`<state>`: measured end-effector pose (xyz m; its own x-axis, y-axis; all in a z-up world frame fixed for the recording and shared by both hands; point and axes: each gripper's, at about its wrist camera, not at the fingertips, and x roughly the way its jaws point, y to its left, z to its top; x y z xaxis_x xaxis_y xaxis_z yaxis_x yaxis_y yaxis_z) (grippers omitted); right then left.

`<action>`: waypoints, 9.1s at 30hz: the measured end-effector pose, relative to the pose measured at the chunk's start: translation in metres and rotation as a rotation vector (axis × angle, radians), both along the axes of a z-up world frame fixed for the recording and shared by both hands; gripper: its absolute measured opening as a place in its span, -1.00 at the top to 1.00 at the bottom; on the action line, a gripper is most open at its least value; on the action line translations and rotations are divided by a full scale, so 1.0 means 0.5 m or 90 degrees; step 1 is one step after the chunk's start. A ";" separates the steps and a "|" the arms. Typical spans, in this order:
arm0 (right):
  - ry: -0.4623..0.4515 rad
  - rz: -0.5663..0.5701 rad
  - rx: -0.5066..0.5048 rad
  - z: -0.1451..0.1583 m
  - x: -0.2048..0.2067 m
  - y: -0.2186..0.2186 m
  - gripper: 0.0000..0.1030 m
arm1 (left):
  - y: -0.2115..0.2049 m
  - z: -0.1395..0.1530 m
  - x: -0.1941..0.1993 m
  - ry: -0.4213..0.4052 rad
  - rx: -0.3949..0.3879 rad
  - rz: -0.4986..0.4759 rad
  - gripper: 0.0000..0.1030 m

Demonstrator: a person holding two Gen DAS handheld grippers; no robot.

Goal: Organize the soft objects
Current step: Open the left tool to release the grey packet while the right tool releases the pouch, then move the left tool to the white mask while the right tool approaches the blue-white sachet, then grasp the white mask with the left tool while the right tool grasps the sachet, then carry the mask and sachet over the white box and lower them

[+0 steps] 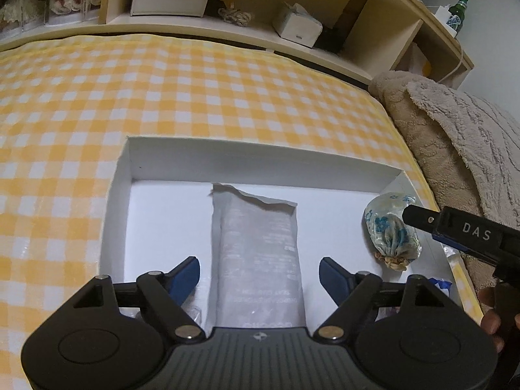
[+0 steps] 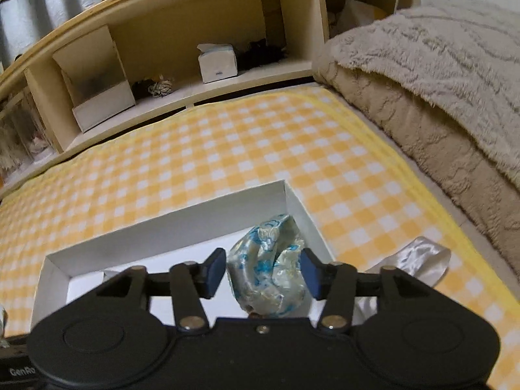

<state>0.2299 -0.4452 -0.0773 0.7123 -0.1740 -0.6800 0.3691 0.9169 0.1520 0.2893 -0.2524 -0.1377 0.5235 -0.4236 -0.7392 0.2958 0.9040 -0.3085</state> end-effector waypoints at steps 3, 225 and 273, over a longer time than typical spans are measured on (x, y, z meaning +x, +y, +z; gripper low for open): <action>0.001 0.005 -0.003 0.009 -0.005 0.004 -0.16 | 0.003 0.009 -0.004 -0.004 0.006 0.002 -0.58; -0.166 0.332 -0.011 0.200 -0.158 0.430 0.56 | 0.463 0.289 -0.230 -0.224 0.001 0.019 0.93; -0.001 0.187 0.015 0.006 -0.001 0.141 0.56 | 0.063 0.069 0.004 -0.105 0.079 -0.145 0.02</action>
<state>0.2295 -0.3748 -0.0742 0.7309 0.0547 -0.6803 0.0889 0.9807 0.1744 0.2912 -0.2211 -0.1029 0.5432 -0.4559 -0.7051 0.5322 0.8364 -0.1308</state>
